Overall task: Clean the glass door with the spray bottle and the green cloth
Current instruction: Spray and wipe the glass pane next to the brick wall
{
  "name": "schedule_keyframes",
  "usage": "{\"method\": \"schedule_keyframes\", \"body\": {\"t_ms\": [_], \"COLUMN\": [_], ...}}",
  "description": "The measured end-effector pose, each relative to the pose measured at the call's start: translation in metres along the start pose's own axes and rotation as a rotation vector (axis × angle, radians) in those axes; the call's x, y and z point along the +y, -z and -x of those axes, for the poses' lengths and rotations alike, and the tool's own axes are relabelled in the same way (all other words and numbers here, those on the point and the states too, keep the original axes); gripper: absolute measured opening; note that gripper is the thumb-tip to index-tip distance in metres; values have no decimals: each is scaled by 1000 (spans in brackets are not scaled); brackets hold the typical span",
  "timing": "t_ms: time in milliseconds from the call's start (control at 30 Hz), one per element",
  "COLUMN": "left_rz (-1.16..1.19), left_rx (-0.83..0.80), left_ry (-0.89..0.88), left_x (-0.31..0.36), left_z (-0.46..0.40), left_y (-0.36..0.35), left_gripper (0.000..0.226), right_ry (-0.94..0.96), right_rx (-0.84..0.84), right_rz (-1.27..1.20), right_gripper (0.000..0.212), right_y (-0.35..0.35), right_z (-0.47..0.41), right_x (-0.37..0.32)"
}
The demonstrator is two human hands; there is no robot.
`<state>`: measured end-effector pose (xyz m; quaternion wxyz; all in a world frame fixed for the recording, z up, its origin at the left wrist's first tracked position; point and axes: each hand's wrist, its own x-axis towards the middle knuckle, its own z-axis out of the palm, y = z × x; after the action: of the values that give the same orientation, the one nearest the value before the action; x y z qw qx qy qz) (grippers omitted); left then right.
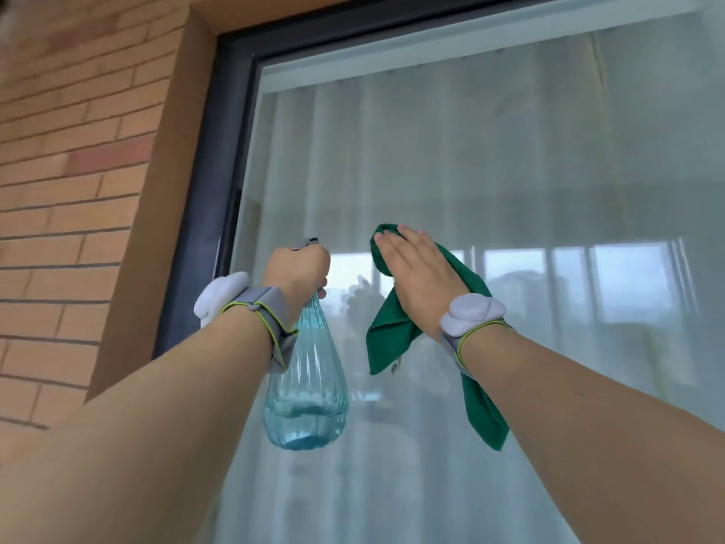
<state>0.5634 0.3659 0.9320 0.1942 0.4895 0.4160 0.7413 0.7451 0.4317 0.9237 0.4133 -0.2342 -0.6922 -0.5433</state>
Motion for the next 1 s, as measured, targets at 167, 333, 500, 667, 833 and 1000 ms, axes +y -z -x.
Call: {"method": "schedule_keyframes", "body": {"t_ms": [167, 333, 500, 667, 833, 1000], "left_rz": [-3, -60, -215, -257, -172, -189], "left_rx": [92, 135, 18, -2, -62, -143], "left_ry": [21, 20, 49, 77, 69, 85], "left_x": [-37, -73, -86, -96, -106, -117], "left_z": [-9, -54, -86, -103, -120, -128], "left_y": [53, 93, 134, 158, 165, 158], "left_gripper": [33, 36, 21, 15, 37, 32], "right_ry": [26, 33, 6, -60, -78, -77], "right_rx": [7, -4, -26, -61, -86, -94], "right_rz": [5, -3, 14, 56, 86, 124], "right_gripper": [64, 71, 67, 62, 68, 63], "right_y": [-25, -45, -73, -94, -105, -113], "right_z": [-12, -32, -60, -77, -87, -84], "right_x": [-50, -81, -126, -157, -166, -171]}}
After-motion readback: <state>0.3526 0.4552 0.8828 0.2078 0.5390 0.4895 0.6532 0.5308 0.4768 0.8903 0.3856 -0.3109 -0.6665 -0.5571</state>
